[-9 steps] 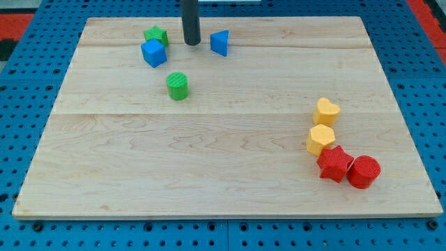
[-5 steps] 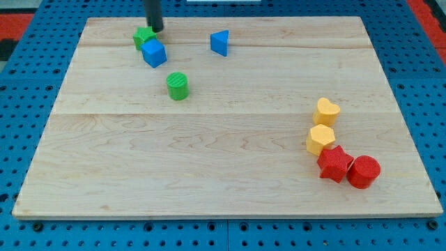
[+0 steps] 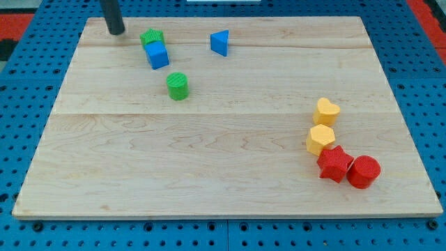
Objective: Push green star above to the blue cube
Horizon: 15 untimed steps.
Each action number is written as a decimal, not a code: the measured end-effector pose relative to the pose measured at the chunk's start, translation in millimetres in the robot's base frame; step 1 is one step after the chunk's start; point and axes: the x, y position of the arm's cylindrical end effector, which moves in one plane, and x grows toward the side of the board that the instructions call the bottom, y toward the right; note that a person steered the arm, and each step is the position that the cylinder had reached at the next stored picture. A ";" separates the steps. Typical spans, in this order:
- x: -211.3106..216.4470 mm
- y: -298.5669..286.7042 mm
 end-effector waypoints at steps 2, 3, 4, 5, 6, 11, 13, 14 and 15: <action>59.2 51.5; 100.5 93.8; 29.3 36.4; 0.2 66.2; -6.3 124.6; -15.1 101.3; -12.9 91.3; -7.3 99.4; 17.2 114.2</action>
